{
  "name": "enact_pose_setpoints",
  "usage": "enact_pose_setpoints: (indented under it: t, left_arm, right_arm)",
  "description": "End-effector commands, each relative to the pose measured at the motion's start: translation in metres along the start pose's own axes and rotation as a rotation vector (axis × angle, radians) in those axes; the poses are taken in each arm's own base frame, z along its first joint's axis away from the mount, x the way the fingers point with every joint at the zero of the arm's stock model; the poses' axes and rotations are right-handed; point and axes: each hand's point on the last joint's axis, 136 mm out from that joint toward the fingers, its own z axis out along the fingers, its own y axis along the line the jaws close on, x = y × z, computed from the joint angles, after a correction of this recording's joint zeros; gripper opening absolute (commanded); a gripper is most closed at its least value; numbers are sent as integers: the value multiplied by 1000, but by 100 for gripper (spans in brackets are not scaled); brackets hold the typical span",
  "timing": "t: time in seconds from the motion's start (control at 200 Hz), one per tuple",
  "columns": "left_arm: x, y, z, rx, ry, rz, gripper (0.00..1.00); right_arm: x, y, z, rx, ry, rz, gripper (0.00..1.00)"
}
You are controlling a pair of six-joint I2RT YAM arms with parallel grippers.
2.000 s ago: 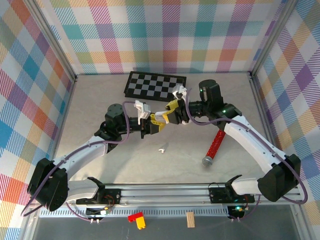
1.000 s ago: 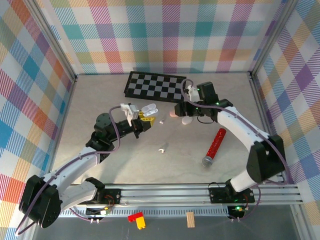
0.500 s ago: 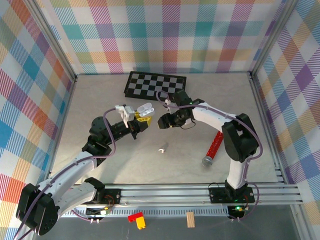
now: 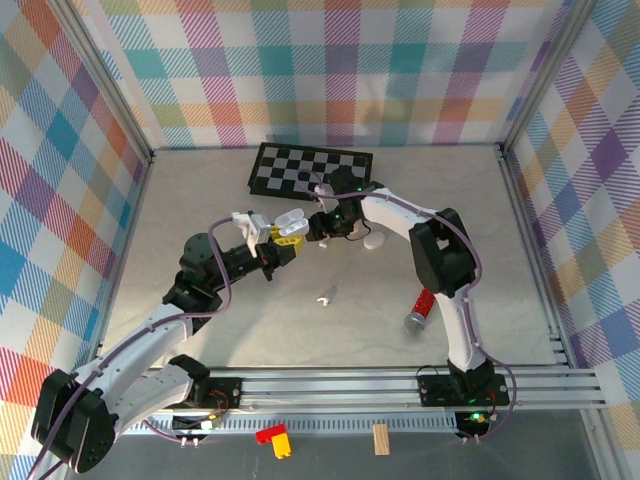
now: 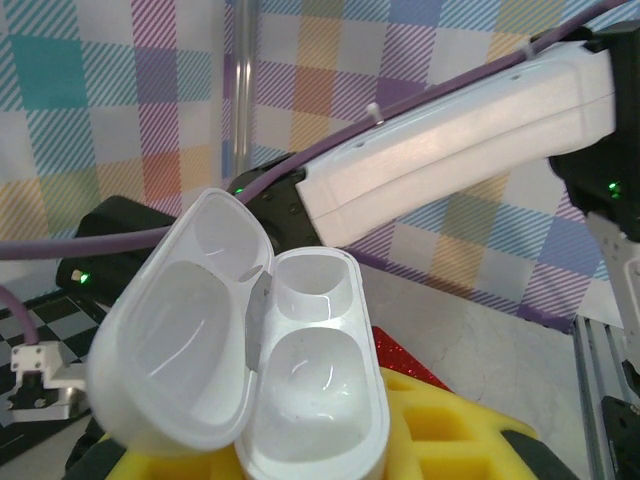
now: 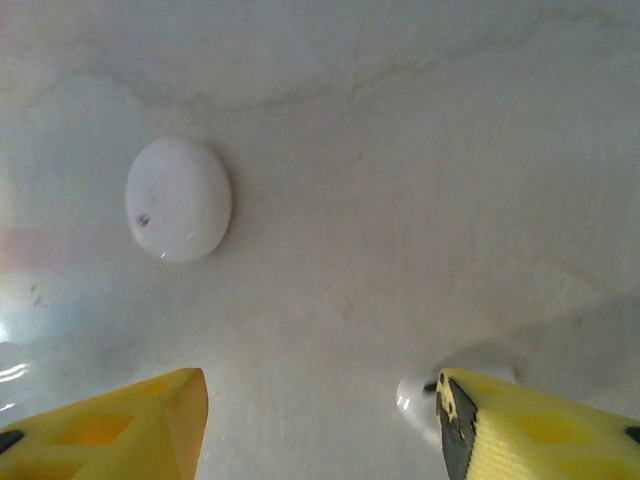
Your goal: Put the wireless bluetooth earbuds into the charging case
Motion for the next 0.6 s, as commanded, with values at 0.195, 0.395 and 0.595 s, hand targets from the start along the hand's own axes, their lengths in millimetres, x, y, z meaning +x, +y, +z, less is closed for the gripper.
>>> enact_pose_setpoints:
  t: [0.195,0.395,0.595]
  left_arm:
    - [2,-1,-3,4,9,36,0]
    - [3,-1,0,14,17,29,0]
    - [4,-2,-1,17,18,26,0]
  right_arm:
    - [5,-15,22,15,96,-51,62]
    - [17,-12,19,4,134,-48,58]
    - [36,-8,4,6,142,-38,47]
